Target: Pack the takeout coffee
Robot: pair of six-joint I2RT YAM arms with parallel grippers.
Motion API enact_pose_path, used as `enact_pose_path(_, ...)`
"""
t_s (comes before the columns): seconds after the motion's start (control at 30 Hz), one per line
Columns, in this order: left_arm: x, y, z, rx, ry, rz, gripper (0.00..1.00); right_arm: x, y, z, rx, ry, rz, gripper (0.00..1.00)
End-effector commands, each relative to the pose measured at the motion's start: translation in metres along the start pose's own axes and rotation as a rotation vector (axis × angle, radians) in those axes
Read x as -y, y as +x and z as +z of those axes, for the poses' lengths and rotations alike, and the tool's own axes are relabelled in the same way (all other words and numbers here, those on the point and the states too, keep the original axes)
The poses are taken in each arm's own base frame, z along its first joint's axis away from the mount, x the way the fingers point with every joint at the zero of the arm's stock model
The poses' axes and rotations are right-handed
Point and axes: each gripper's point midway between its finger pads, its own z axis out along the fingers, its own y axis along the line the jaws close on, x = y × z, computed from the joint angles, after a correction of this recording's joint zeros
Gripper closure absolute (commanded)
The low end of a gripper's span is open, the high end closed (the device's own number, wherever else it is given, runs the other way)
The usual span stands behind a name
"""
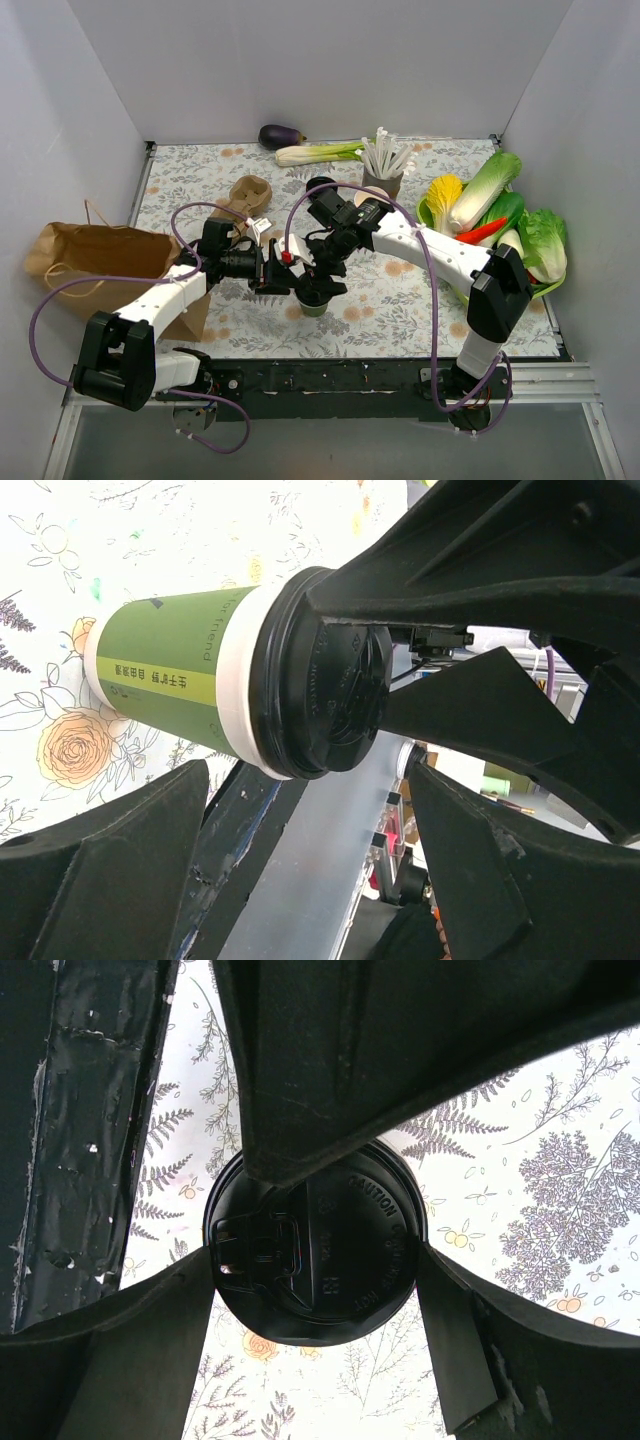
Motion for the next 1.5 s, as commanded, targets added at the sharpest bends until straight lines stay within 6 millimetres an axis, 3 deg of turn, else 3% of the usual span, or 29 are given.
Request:
enact_pose_path(0.0, -0.001, 0.003, 0.001, -0.006, 0.012, -0.001, 0.19, 0.004, -0.016, -0.009, 0.044, 0.014, 0.000, 0.16)
enact_pose_path(0.73, -0.011, 0.006, 0.004, -0.003, -0.006, -0.039, 0.19, 0.003, -0.008, 0.004, 0.036, -0.018, 0.015, 0.16)
enact_pose_path(1.1, -0.009, 0.005, 0.005, -0.010, 0.009, -0.030, 0.21, 0.011, -0.022, -0.009, 0.055, 0.030, -0.018, 0.16)
enact_pose_path(1.47, -0.008, 0.005, 0.005, -0.012, 0.017, -0.029, 0.20, 0.008, -0.015, -0.006, 0.036, 0.014, -0.014, 0.16)
